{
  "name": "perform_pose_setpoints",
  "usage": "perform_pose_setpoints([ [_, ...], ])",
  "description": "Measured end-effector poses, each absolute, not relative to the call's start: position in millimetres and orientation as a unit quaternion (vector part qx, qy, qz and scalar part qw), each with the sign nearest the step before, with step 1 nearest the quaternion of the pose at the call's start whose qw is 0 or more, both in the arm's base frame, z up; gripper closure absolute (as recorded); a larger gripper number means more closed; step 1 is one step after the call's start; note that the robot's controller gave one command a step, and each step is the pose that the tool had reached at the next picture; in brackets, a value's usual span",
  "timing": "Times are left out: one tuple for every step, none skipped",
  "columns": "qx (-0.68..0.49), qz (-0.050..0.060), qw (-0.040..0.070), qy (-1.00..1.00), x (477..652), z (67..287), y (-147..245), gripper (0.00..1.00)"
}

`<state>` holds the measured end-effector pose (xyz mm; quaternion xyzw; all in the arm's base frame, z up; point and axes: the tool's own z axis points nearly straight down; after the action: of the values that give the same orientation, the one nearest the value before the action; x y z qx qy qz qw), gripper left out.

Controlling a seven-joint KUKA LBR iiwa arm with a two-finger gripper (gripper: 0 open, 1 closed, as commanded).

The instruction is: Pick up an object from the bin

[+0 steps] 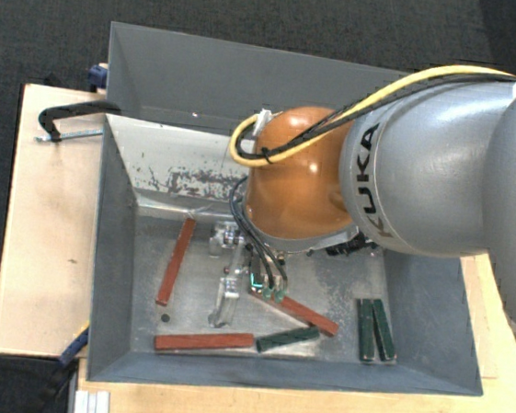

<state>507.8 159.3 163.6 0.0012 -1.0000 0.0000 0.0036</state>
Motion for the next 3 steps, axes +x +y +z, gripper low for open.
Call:
perform_pose_setpoints([
  [0.000,-0.001,-0.001,-1.000,510.0,167.9,158.6,0.00],
  [0.001,-0.001,-0.001,-1.000,510.0,167.9,158.4,0.00],
  [0.086,0.001,0.001,-0.996,510.2,213.6,201.8,0.00],
])
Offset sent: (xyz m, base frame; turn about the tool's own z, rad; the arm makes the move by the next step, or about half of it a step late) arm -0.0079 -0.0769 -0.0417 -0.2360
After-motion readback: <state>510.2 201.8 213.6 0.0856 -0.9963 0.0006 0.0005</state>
